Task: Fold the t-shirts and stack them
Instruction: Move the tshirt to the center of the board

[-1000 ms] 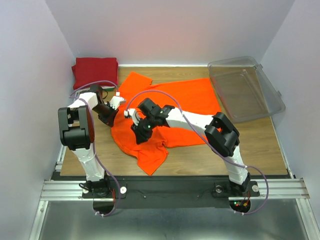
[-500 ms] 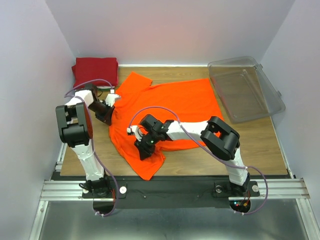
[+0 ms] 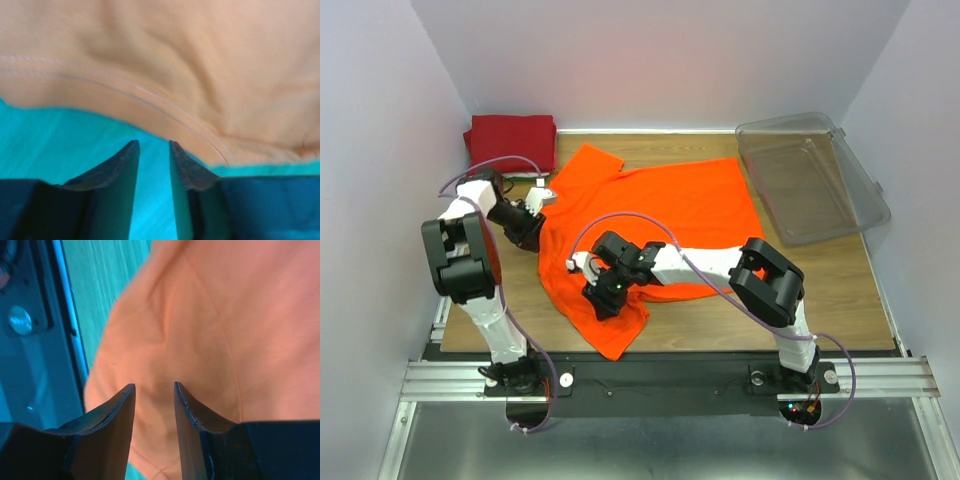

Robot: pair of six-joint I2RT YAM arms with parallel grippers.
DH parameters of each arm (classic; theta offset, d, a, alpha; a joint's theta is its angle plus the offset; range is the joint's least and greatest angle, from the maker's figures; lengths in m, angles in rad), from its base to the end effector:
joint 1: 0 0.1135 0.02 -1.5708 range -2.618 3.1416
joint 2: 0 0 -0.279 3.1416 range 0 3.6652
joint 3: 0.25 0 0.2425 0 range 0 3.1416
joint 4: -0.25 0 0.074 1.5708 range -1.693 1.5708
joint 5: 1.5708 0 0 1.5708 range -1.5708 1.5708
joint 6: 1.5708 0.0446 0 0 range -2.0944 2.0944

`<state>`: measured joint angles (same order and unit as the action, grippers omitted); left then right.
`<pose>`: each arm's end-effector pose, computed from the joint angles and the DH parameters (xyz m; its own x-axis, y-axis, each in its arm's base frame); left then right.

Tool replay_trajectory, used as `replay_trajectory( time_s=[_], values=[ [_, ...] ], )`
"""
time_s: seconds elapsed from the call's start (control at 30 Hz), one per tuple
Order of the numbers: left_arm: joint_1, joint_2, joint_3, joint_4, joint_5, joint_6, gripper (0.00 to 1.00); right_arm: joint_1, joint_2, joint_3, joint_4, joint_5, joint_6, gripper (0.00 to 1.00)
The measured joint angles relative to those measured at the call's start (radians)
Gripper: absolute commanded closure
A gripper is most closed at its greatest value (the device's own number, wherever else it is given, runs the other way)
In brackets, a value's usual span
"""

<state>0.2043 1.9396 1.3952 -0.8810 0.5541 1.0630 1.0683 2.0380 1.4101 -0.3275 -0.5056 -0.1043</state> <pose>0.3660 0.0519 0.1926 -0.5566 0.6435 -0.5254 0.7990 0.5878 -0.1266 0.1912 0.3928 0.1808 -0.2973 -0.7301 -0.6153 -0.9374 0.1009 0.3332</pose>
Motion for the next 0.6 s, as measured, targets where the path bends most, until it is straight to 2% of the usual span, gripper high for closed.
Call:
replay_trajectory(
  time_s=[0.27,0.43,0.6],
  values=[
    [0.008,-0.363,-0.256,-0.051,0.048,0.172,0.60,-0.054,-0.016,0.088,-0.008,-0.042,0.111,0.67],
    [-0.049,-0.413,-0.402,-0.030,0.050,0.203,0.60,-0.201,-0.014,0.089,-0.002,-0.091,0.205,0.68],
    [-0.127,-0.413,-0.459,0.032,0.030,0.188,0.63,-0.312,-0.014,0.064,0.003,-0.082,0.233,0.68]
  ],
)
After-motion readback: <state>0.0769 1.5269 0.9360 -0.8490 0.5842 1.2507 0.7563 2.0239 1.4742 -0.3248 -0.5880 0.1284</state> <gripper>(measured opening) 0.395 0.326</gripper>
